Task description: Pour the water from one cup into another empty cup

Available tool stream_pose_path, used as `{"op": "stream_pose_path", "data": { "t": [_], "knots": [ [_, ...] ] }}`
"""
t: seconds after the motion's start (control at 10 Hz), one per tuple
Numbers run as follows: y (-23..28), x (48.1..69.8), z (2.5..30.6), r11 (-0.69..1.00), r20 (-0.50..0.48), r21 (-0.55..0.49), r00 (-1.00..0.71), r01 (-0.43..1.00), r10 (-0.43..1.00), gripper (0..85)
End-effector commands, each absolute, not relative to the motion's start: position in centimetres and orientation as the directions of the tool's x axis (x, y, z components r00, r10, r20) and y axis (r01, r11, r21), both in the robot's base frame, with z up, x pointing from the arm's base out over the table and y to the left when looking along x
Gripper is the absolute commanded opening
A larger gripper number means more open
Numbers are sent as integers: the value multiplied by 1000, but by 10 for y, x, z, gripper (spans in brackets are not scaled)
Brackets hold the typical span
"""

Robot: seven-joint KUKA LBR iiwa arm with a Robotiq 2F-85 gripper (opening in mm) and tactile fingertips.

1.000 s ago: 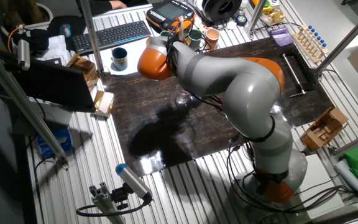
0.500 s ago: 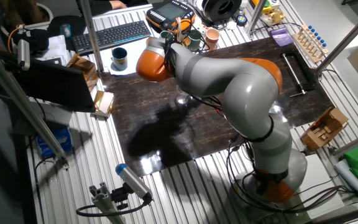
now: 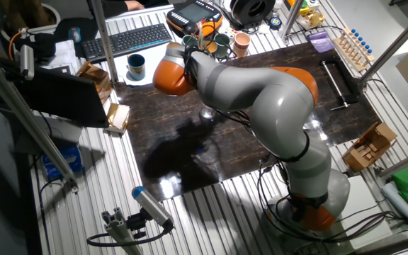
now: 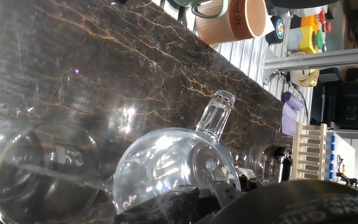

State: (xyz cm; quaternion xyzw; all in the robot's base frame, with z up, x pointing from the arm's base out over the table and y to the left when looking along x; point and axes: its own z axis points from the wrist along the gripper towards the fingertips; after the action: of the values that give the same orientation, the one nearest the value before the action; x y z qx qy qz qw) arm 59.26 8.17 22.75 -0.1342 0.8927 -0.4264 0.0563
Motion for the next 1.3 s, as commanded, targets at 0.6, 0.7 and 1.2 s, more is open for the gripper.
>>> {"op": "stream_pose_path", "data": {
  "t": [0.6,0.7,1.2],
  "knots": [
    [86,592,224,568,7,-804,-958,-176,-287,7],
    [86,592,224,563,7,-808,-958,-175,-287,7],
    [90,592,220,546,7,-820,-958,-170,-288,7]
  ]
}}
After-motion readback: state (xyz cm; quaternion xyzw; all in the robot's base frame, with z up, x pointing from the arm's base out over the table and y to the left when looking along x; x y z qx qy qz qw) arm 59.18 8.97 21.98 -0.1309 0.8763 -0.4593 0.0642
